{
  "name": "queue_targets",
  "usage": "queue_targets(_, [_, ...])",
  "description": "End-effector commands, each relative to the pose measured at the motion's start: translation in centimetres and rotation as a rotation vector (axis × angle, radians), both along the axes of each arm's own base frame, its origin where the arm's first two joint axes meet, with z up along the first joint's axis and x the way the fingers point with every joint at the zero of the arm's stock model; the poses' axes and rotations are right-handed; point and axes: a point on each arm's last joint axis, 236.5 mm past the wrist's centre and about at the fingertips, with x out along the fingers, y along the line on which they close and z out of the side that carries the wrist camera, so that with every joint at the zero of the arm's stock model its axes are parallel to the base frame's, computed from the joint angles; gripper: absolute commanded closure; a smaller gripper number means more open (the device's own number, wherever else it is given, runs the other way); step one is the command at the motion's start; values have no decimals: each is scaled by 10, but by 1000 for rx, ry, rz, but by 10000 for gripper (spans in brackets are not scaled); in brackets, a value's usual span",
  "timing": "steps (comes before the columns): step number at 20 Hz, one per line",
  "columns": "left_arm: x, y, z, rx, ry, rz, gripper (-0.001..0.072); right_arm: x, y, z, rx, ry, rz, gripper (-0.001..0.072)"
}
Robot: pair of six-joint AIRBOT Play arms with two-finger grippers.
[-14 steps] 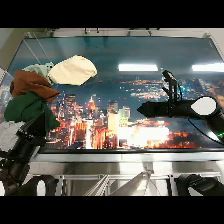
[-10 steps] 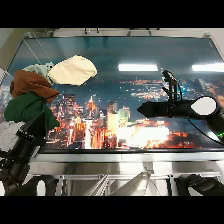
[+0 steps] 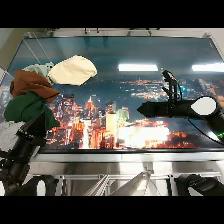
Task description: Fold the shirts.
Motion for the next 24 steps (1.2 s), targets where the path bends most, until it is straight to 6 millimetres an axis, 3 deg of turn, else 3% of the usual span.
queue_targets(1, [0,1,1,-5,-2,6,691,0,6,5,40,10,-11,693])
queue_targets(3, [0,1,0,-23,6,2,706,0,10,10,72,20,-18,693])
queue_targets(5, [9,18,-3,-134,58,63,710,0,10,10,77,23,-21,693])
queue_targets(7, [25,31,-10,-105,159,114,705,10,4,7,67,8,-51,693])
queue_targets(9, [56,47,-10,94,270,151,696,31,-16,6,62,-15,-132,692])
queue_targets(11, [105,65,-9,298,396,129,690,47,-43,0,58,2,-207,673])
queue_targets(12, [134,70,-11,345,462,86,624,49,-56,-4,58,24,-235,466])
queue_targets(13, [161,75,-13,351,521,37,326,51,-67,-7,58,41,-256,262])
queue_targets(14, [188,80,-20,339,588,-32,7,54,-75,-9,59,52,-277,214])
queue_targets(17, [251,99,-46,299,728,-215,-11,59,-90,-14,49,54,-306,214])
queue_targets(20, [301,125,-94,283,861,-242,-11,59,-89,-24,45,83,-306,213])
queue_targets(24, [327,102,-165,266,1013,-371,-11,60,-89,-43,37,133,-308,213])
